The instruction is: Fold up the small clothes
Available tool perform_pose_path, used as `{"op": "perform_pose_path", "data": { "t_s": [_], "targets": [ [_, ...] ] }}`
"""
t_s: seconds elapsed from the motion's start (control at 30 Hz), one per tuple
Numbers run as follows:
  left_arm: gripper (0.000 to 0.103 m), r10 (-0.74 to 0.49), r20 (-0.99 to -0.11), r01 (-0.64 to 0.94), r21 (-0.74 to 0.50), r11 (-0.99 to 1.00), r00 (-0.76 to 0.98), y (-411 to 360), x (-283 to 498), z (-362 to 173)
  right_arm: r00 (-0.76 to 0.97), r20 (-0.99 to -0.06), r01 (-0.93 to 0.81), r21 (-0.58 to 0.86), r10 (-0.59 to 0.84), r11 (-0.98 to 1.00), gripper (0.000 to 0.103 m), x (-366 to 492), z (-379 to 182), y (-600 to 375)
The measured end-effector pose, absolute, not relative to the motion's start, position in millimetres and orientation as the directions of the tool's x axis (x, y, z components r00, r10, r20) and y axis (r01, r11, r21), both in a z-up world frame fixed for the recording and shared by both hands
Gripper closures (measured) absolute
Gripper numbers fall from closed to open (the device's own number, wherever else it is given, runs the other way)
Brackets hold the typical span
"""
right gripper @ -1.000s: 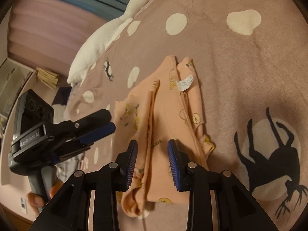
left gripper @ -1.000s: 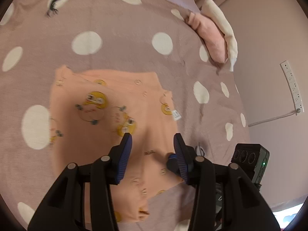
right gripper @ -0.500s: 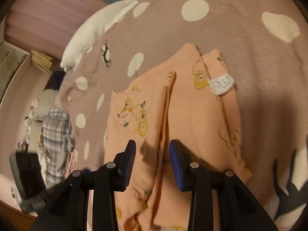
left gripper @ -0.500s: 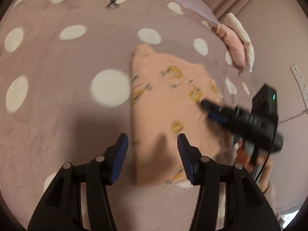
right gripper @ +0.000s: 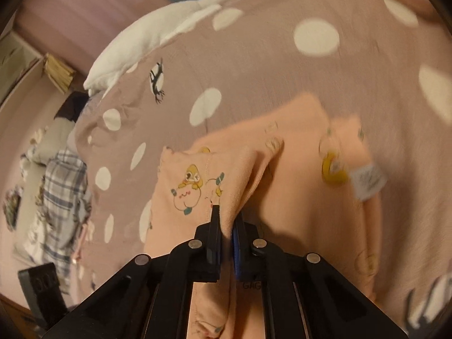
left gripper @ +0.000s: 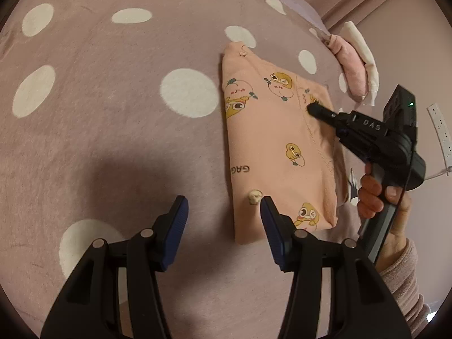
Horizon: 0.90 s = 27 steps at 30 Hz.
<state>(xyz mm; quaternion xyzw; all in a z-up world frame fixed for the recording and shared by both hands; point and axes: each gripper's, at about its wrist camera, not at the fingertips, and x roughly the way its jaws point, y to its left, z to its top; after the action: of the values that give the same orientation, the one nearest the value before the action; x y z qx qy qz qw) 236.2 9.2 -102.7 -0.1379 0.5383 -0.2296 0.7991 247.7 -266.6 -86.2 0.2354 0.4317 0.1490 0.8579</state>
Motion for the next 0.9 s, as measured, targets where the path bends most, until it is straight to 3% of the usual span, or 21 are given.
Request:
{"op": "perform_pose_path", "data": {
  "t_s": [0.23, 0.57, 0.7, 0.9],
  "targets": [
    [0.050, -0.538, -0.783, 0.282, -0.464, 0.840, 0.312, -16.4, 242.4, -96.3, 0.637, -0.680, -0.042, 0.438, 0.362, 0.898, 0.095, 252.2, -52.2, -291.5],
    [0.050, -0.527, -0.797, 0.364, -0.416, 0.834, 0.296, -56.4, 252.7, -93.9, 0.587, -0.749, 0.054, 0.416, 0.308, 0.908, 0.095, 261.8, -78.6, -317.3],
    [0.050, -0.525, -0.796, 0.396, -0.397, 0.828, 0.300, -68.5, 252.4, -92.1, 0.615, -0.737, 0.090, 0.419, 0.280, 0.903, 0.084, 254.4, -75.4, -331.6],
    [0.052, -0.523, -0.793, 0.422, -0.377, 0.824, 0.311, -84.1, 251.9, -93.2, 0.694, -0.685, 0.012, 0.317, 0.221, 0.948, 0.083, 226.3, -47.7, -331.2]
  ]
}}
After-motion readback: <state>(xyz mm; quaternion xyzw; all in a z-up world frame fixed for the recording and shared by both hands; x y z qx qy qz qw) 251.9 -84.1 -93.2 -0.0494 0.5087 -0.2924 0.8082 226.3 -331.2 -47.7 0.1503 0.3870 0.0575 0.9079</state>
